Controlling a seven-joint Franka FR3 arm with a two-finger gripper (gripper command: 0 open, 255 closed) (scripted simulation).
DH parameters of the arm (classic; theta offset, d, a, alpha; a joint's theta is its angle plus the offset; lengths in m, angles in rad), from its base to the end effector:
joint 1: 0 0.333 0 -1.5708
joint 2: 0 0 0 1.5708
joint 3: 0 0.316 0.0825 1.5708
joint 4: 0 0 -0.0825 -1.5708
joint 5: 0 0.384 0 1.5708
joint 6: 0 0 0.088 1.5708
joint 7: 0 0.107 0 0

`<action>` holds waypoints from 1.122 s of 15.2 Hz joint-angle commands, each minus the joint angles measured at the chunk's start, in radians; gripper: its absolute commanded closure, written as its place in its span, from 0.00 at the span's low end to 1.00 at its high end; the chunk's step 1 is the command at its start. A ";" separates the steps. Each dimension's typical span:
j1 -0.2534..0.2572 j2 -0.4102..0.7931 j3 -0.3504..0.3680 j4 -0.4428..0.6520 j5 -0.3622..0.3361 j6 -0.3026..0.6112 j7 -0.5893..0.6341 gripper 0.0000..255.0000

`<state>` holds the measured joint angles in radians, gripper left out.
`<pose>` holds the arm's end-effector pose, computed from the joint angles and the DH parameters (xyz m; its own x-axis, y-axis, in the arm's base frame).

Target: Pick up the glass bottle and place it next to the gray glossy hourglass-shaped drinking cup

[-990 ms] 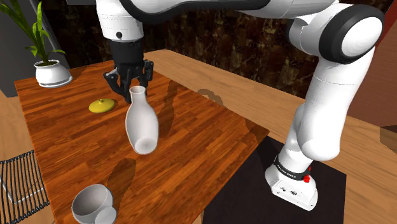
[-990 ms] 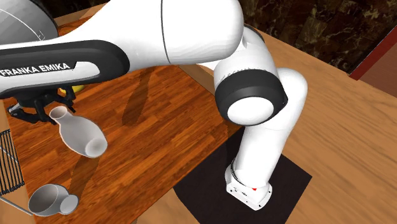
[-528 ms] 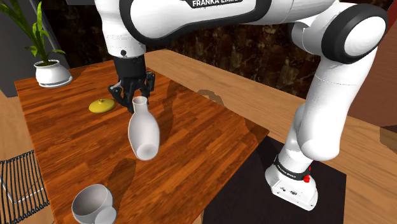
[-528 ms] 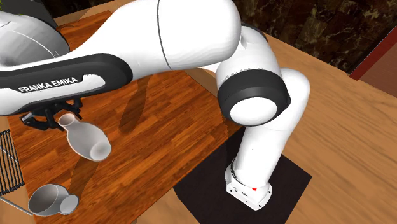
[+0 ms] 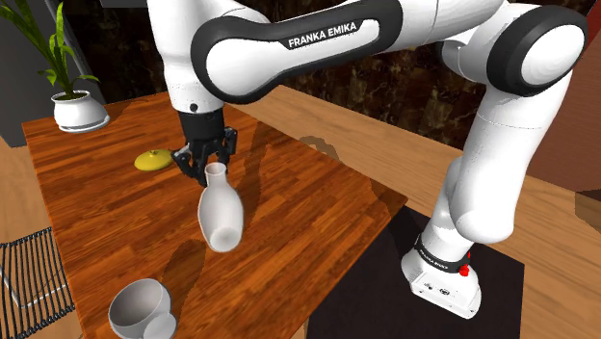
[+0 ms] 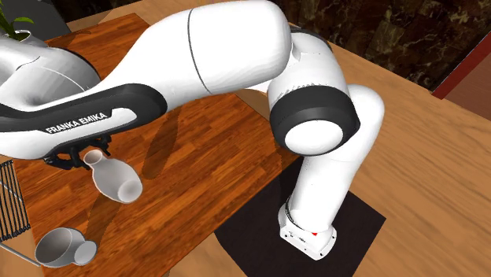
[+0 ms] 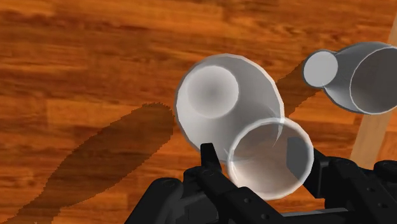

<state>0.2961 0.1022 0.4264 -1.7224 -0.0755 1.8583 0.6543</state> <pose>0.4575 0.3832 0.5236 0.9950 0.0849 0.0529 0.0851 -0.9964 -0.0015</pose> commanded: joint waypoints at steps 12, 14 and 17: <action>0.001 0.029 -0.003 -0.140 -0.018 0.167 0.015 1.00; 0.001 0.039 -0.004 -0.164 -0.024 0.199 0.020 1.00; 0.001 0.039 -0.004 -0.164 -0.024 0.199 0.020 1.00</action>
<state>0.2973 0.1410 0.4224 -1.8847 -0.0991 2.0552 0.6735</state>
